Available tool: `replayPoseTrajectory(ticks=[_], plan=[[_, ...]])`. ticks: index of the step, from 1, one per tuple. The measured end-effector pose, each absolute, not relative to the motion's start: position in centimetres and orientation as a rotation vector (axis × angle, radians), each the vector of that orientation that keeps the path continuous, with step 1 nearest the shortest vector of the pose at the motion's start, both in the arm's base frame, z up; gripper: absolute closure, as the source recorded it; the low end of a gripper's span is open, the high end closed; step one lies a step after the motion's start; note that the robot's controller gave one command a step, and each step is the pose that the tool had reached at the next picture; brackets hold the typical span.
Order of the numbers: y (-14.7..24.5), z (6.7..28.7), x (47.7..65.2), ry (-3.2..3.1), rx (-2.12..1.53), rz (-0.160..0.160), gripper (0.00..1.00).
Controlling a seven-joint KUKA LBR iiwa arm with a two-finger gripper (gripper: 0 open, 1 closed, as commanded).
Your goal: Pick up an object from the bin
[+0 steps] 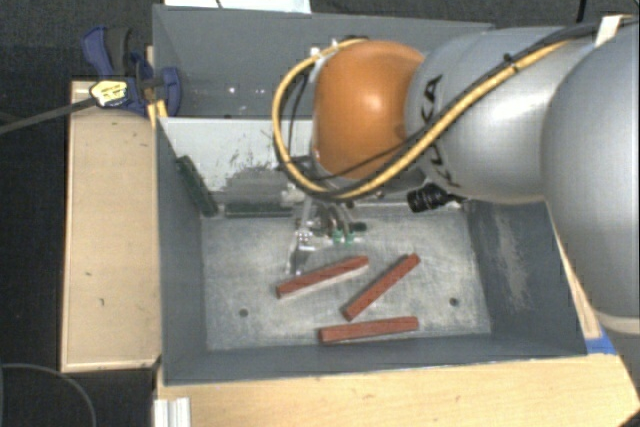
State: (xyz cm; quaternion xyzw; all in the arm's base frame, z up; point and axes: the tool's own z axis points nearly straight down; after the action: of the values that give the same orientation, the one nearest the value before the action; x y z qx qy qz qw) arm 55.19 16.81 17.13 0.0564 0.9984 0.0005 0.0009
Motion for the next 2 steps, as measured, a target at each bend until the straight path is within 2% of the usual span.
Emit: replayPoseTrajectory(ticks=[1,2], plan=[[11.98,7.46,52.24,3.131,0.175,0.004,1.00],[11.98,7.46,52.24,3.131,0.178,0.004,1.00]])
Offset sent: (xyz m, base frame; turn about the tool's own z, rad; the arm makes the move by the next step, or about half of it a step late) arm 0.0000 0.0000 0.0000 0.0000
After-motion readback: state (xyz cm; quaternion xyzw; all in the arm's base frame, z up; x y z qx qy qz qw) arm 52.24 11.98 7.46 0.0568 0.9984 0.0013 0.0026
